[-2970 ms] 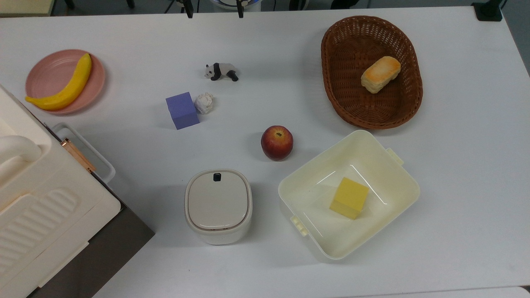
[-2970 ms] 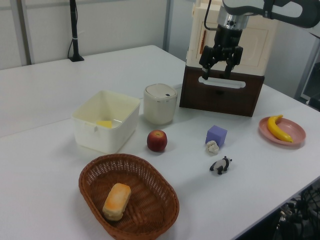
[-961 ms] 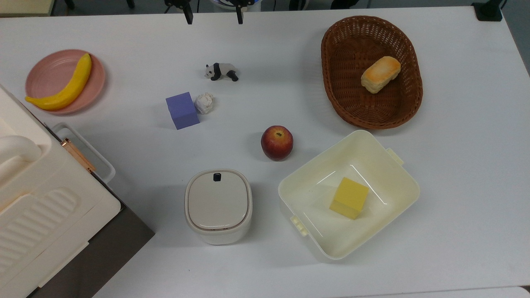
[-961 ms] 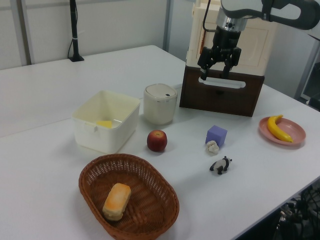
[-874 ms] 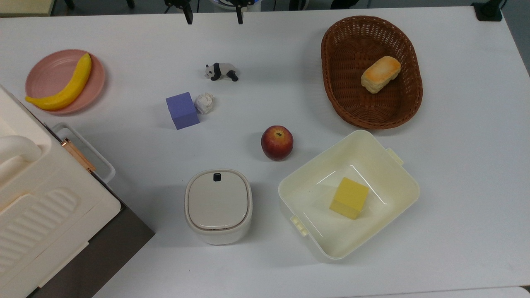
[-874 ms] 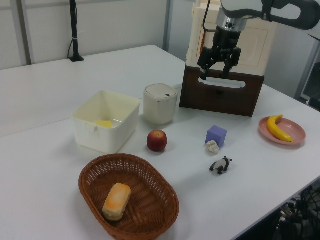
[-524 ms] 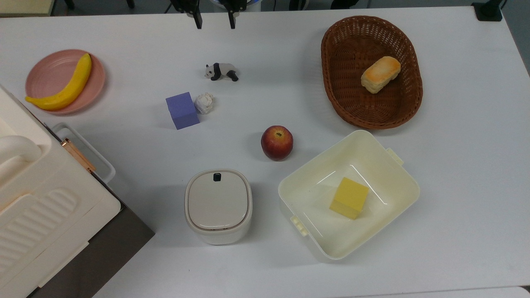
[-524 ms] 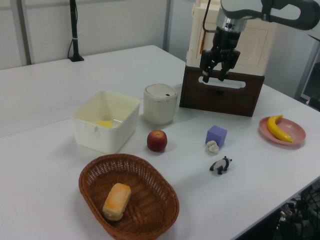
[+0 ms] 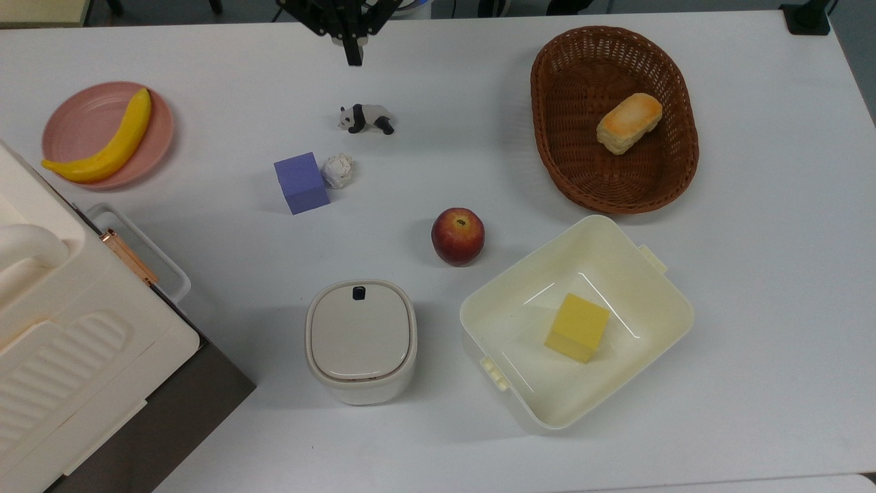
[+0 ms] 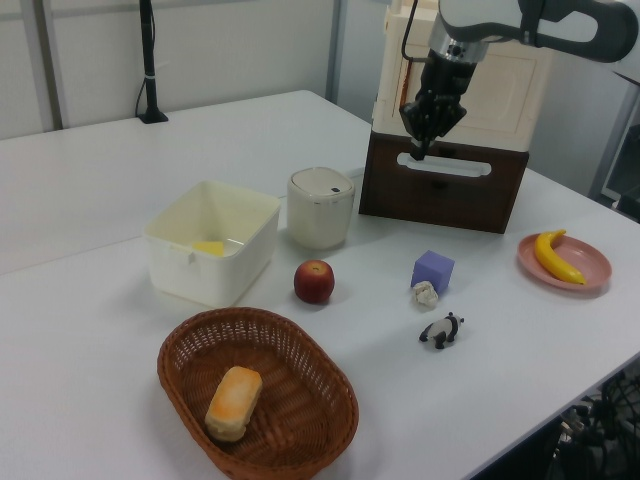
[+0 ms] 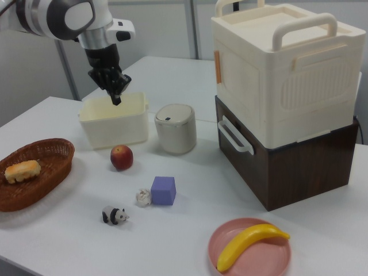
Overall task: Open the trash can
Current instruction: 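Move the gripper over the cream trash can's lid button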
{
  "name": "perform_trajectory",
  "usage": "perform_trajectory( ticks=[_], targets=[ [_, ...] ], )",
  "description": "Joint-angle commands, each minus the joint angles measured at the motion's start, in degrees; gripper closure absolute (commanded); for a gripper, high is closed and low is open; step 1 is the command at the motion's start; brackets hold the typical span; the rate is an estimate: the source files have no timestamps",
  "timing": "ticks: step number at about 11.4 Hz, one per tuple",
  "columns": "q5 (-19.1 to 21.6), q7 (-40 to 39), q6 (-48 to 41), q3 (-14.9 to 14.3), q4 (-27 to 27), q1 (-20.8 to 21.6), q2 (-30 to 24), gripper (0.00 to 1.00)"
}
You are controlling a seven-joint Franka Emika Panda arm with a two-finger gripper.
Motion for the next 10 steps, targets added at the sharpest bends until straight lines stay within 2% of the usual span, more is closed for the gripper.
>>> perform_trajectory(
  ticks=[1,4,6,10],
  targets=[
    [1.34,-0.26,10.34,-0.48,-0.17,1.32,3.87,1.00],
    [0.82,-0.26,21.76,-0.56,0.37,1.06,8.97,1.00],
    [0.29,-0.44,27.31,-0.65,3.07,0.97,13.01,1.00],
    [-0.15,-0.79,29.88,-0.83,8.53,0.88,20.31,1.00]
  ],
)
